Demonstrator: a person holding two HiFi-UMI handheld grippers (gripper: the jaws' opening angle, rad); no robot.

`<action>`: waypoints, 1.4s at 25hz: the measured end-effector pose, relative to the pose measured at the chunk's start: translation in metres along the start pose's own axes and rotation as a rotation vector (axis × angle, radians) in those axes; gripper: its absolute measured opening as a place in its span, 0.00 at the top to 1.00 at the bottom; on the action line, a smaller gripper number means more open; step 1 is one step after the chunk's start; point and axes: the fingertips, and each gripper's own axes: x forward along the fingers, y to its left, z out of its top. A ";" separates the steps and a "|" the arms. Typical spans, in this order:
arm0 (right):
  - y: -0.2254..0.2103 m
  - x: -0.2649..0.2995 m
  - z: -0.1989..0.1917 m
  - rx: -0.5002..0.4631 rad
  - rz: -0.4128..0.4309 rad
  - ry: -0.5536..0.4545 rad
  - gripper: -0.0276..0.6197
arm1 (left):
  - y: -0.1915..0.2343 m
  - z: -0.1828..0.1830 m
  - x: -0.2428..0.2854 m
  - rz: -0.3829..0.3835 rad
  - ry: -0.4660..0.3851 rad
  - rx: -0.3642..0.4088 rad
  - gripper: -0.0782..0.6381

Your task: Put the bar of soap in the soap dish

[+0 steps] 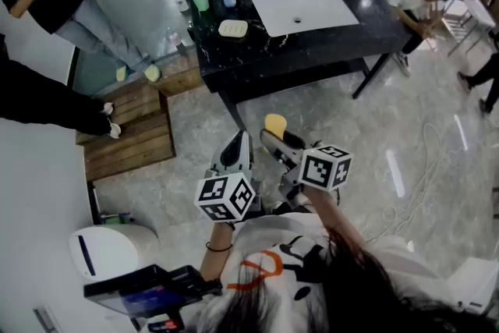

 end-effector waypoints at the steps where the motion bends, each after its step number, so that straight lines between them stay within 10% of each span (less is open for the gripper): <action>1: 0.000 -0.001 -0.001 -0.001 -0.003 0.000 0.70 | -0.001 -0.001 0.000 0.000 0.003 0.001 0.89; 35: -0.012 0.058 0.008 0.000 -0.059 0.015 0.70 | 0.050 0.015 0.036 -0.009 0.055 -0.012 0.89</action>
